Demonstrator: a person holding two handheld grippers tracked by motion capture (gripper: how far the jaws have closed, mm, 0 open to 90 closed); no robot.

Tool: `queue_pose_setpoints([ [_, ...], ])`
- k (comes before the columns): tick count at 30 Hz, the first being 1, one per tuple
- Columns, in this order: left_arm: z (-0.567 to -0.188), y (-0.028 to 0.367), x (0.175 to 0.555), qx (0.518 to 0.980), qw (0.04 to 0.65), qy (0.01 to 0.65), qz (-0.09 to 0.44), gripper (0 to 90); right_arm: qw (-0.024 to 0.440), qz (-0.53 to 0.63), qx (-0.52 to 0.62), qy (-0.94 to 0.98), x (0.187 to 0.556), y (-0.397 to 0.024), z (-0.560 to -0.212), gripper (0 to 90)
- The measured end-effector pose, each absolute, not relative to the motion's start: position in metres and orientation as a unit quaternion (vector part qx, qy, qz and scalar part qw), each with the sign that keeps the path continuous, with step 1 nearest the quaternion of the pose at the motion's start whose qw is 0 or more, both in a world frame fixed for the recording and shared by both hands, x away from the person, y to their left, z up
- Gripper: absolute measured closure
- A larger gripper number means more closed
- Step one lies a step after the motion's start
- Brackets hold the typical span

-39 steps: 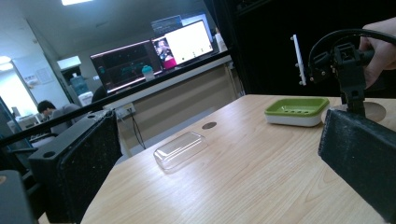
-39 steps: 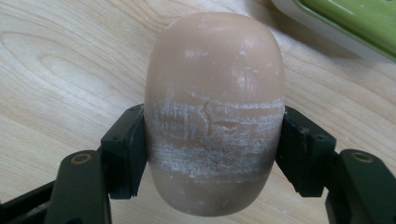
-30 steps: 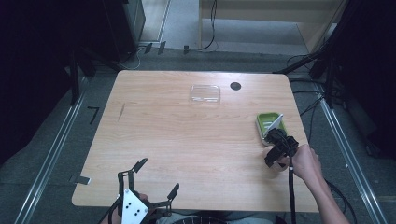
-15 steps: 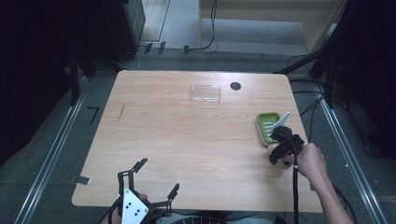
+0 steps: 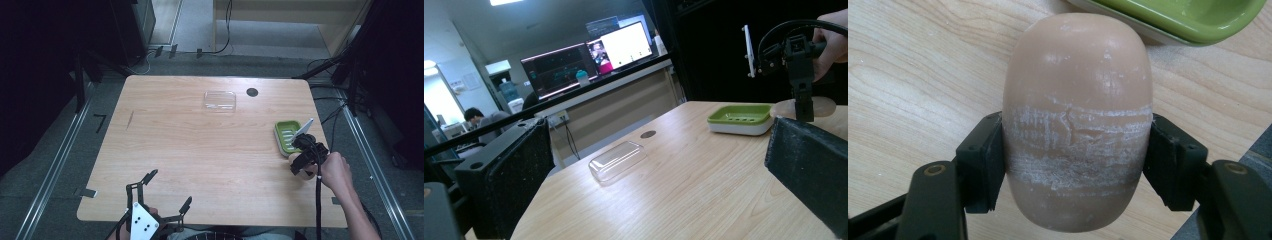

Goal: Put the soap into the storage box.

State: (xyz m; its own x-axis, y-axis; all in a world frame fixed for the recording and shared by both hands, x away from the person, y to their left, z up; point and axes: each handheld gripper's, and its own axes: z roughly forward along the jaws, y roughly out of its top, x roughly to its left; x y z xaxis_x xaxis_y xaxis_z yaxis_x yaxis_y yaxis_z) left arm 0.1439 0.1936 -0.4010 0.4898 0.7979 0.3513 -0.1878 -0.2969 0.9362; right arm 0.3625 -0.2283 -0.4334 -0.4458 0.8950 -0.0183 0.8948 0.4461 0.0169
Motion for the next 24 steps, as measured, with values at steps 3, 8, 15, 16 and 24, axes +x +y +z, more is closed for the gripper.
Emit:
queue_pose_setpoints([
  [3, -0.401, 0.194, 0.144, 0.668, 0.547, 0.228, 0.451, 0.0, 0.012, 0.003, 0.529, 0.849, 0.363, -0.229, -0.432, 33.4],
  [8, -0.401, 0.194, 0.144, 0.668, 0.547, 0.228, 0.45, 0.0, 0.014, 0.005, 0.529, 0.848, 0.364, -0.23, -0.429, 33.4],
  [15, -0.401, 0.193, 0.144, 0.668, 0.546, 0.229, 0.45, 0.0, 0.018, 0.007, 0.532, 0.847, 0.367, -0.232, -0.427, 33.4],
  [16, -0.401, 0.193, 0.144, 0.668, 0.546, 0.229, 0.45, 0.0, 0.017, 0.007, 0.534, 0.845, 0.368, -0.232, -0.426, 33.4],
  [24, -0.401, 0.193, 0.144, 0.669, 0.546, 0.228, 0.45, 0.0, 0.019, 0.007, 0.536, 0.844, 0.373, -0.234, -0.424, 33.4],
])
